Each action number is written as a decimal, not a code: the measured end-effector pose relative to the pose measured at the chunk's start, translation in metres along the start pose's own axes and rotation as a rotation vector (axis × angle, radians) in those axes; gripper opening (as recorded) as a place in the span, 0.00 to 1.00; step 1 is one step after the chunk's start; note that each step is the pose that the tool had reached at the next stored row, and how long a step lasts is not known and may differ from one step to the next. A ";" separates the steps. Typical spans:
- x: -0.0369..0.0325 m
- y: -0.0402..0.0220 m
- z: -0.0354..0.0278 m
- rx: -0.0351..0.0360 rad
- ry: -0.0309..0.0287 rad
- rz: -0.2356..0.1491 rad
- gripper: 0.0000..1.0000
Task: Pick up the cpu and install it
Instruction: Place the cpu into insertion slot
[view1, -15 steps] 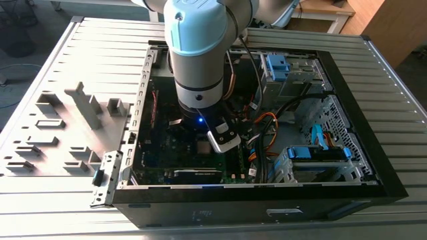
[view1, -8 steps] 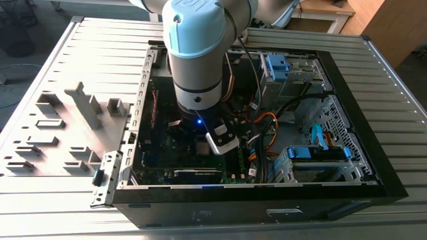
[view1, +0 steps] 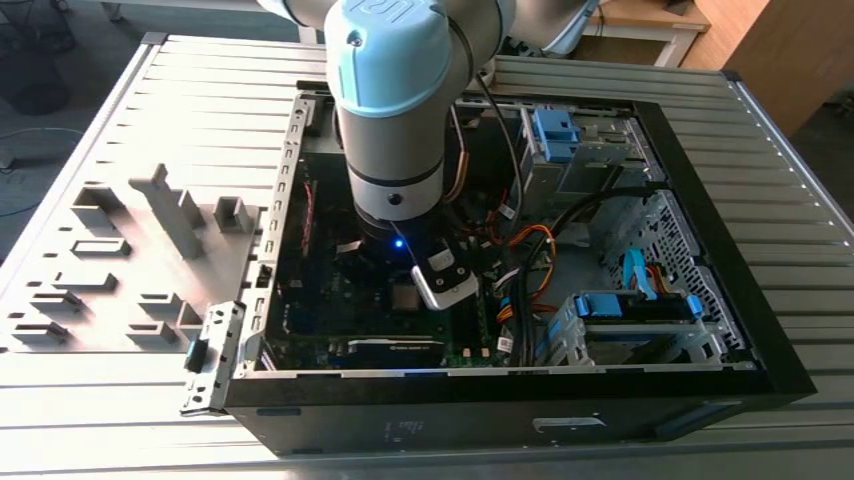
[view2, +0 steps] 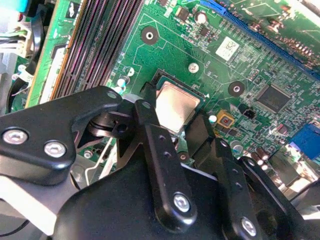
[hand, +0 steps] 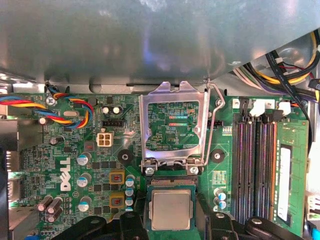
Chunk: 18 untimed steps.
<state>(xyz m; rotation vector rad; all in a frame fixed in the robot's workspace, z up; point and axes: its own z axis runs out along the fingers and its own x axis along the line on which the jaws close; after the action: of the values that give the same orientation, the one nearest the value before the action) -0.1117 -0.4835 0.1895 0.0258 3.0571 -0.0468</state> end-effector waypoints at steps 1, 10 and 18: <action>0.0000 0.0000 0.0000 0.0000 0.0000 0.000 0.47; -0.0002 0.0000 -0.0020 -0.0002 -0.0001 0.000 0.47; -0.0011 0.0000 -0.0018 0.0001 0.0001 0.000 0.47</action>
<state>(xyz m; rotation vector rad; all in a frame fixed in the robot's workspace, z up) -0.1107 -0.4835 0.1914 0.0259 3.0572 -0.0470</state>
